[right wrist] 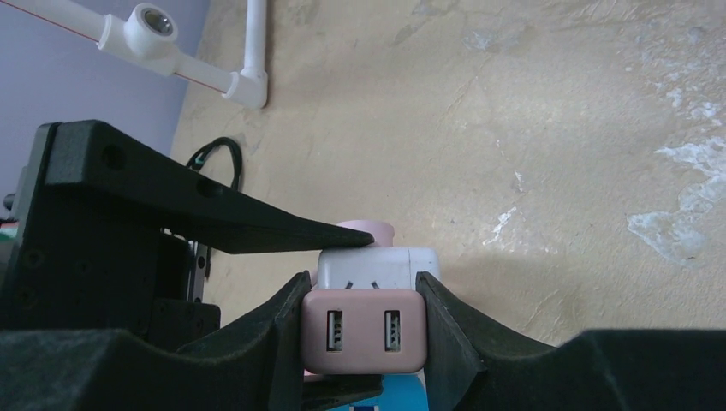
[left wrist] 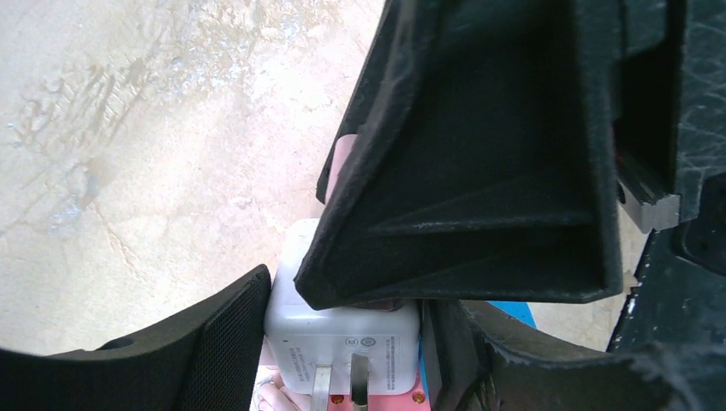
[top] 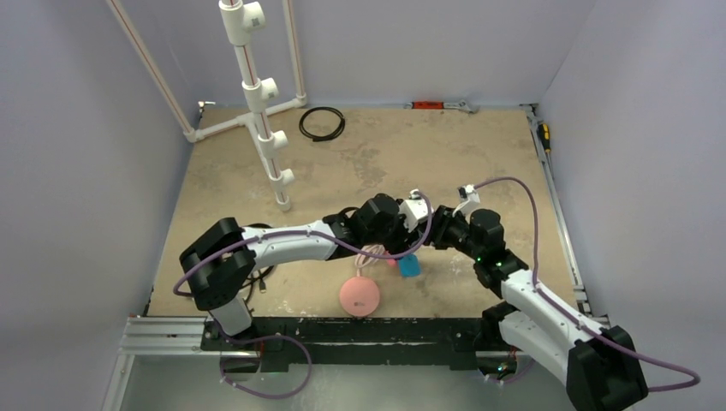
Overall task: Pull the plug off the socket
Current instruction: Remove the plug from the socket, then place the plug at the center of the board.
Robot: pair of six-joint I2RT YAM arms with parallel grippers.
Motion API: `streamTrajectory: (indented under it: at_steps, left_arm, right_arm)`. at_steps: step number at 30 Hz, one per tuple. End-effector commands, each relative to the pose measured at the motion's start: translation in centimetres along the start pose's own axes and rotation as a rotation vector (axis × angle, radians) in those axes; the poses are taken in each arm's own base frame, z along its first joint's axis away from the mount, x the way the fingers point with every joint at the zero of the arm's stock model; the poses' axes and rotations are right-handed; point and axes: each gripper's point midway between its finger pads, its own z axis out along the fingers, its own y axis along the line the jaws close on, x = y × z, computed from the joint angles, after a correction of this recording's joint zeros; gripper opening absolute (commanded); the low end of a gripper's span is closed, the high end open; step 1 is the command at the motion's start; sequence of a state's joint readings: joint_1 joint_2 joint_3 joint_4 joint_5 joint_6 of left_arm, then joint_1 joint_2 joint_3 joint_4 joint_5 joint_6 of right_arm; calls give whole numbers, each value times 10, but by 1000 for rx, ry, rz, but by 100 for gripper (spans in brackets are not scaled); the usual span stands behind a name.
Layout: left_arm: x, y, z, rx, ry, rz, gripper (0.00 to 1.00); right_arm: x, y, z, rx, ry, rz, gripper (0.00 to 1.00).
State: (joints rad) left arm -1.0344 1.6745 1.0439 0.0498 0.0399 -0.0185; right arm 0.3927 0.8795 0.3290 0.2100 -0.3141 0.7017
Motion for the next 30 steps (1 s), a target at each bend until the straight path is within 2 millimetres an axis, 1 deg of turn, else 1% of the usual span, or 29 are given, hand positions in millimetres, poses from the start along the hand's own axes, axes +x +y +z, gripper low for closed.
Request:
streamTrajectory:
  at_steps: [1, 5, 9, 11, 14, 18, 20, 24, 27, 28, 29, 30]
  left_arm:
    - [29, 23, 0, -47, 109, -99, 0]
    - [31, 22, 0, -33, 113, -83, 0]
    - [28, 14, -3, 21, 89, -55, 0]
    - [27, 15, -5, 14, 85, -52, 0]
    - [23, 21, -7, -19, 74, -54, 0]
    - [11, 21, -15, -19, 40, -69, 0]
    - [-7, 27, -20, -32, -23, -84, 0]
    - [-28, 43, -37, -73, -101, -133, 0]
    - [-41, 51, -50, -100, -151, -151, 0]
    - [-45, 53, -53, -109, -162, -154, 0]
    - [-47, 55, -56, -119, -169, -159, 0]
    - [-50, 56, -59, -126, -180, -164, 0]
  right_arm:
    - [-28, 8, -5, -24, -148, 39, 0]
    - [-30, 6, -6, -5, -155, 39, 0]
    - [-36, 4, 2, 22, -114, 27, 0]
    - [-40, 4, 5, 25, -104, 24, 0]
    - [-47, -8, 5, 81, -115, 21, 0]
    - [-60, -23, -7, 131, -153, 24, 0]
    - [-70, -35, -15, 182, -178, 22, 0]
    - [-92, -71, -33, 358, -245, 34, 0]
    - [-107, -109, -52, 527, -313, 83, 0]
    - [-108, -120, -58, 578, -326, 105, 0]
    - [-114, -138, -68, 645, -358, 138, 0]
    - [-116, -150, -74, 684, -372, 166, 0]
